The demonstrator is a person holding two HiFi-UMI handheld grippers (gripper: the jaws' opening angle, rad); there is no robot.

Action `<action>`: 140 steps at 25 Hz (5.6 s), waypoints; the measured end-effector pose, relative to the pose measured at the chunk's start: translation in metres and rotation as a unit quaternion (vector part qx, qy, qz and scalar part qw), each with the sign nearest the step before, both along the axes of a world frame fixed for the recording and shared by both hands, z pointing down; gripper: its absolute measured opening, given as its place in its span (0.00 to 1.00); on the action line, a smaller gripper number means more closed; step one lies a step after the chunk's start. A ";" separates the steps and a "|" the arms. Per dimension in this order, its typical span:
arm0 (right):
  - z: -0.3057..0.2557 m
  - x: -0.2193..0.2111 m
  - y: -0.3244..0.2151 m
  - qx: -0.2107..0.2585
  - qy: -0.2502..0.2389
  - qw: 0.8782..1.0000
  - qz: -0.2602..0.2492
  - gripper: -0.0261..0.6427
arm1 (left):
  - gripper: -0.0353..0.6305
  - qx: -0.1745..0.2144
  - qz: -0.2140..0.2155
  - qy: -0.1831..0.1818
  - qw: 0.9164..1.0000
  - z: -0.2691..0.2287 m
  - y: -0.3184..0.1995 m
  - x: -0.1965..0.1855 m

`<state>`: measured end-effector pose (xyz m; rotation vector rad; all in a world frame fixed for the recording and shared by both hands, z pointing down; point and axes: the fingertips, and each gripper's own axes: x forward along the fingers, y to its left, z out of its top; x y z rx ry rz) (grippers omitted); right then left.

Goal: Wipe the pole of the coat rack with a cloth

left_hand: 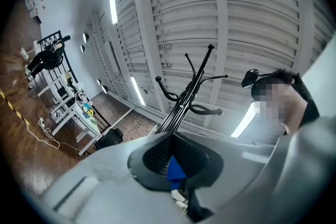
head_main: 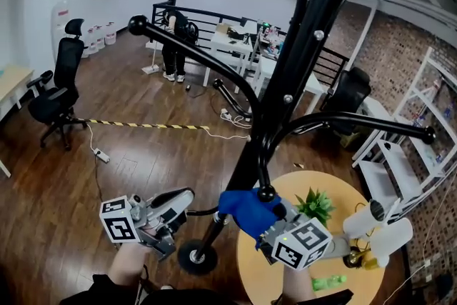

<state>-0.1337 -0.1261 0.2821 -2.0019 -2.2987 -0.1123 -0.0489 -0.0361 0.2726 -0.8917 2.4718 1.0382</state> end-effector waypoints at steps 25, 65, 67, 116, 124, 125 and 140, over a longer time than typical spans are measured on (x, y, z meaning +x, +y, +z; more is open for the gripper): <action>-0.296 0.015 -0.162 -0.408 -0.143 0.896 0.103 0.07 | 0.06 -0.021 0.016 -0.034 0.999 -0.021 -0.021 0.005; 0.039 -0.029 -0.004 -0.013 -0.013 0.997 0.080 0.07 | 0.06 0.009 -0.021 0.003 1.000 0.004 -0.005 0.019; 0.065 -0.024 -0.005 0.047 -0.019 0.996 0.071 0.07 | 0.06 0.010 -0.018 0.005 1.000 0.005 -0.004 0.016; -0.151 -0.005 -0.010 -0.232 -0.100 0.967 0.029 0.07 | 0.06 -0.002 -0.034 -0.014 0.999 -0.005 0.002 0.016; -0.240 0.005 -0.053 -0.340 -0.125 0.931 0.042 0.07 | 0.06 -0.009 -0.043 -0.026 0.999 -0.015 0.009 0.028; -0.246 0.006 -0.061 -0.351 -0.124 0.927 0.042 0.07 | 0.06 -0.010 -0.040 -0.025 0.999 -0.016 0.008 0.026; -0.294 0.020 -0.165 -0.426 -0.169 0.883 0.103 0.07 | 0.06 -0.026 0.031 -0.043 0.998 -0.026 -0.030 -0.003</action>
